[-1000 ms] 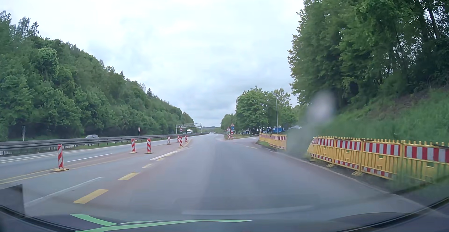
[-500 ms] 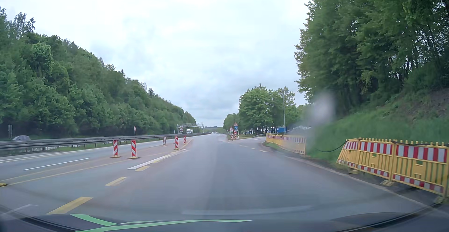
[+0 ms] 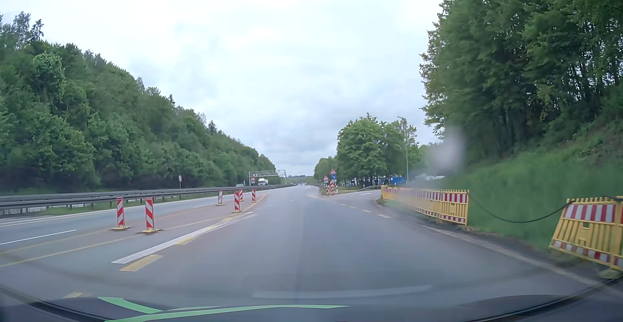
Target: Follow the waypoints while adhering to traffic rules and regulations
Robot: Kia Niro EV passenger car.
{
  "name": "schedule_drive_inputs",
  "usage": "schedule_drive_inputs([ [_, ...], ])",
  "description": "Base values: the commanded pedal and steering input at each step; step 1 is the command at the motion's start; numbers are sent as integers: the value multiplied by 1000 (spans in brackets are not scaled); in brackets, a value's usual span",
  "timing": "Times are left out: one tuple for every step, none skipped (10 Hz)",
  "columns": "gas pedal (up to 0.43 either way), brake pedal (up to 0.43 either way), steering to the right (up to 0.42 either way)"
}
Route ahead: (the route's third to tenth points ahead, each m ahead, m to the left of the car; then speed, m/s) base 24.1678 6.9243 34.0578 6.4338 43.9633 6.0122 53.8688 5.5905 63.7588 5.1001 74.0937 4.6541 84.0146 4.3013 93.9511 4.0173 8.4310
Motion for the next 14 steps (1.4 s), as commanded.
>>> schedule_drive_inputs([
  [177,0,-17],
  [177,0,-17],
  [189,0,-16],
  [189,0,-17],
  [189,0,-17],
  [189,0,-17],
  [197,0,-16],
  [197,0,-17],
  [197,0,-16],
  [220,0,-17],
  [240,0,-17],
  [260,0,-17],
  [268,0,-17],
  [280,0,-17],
])
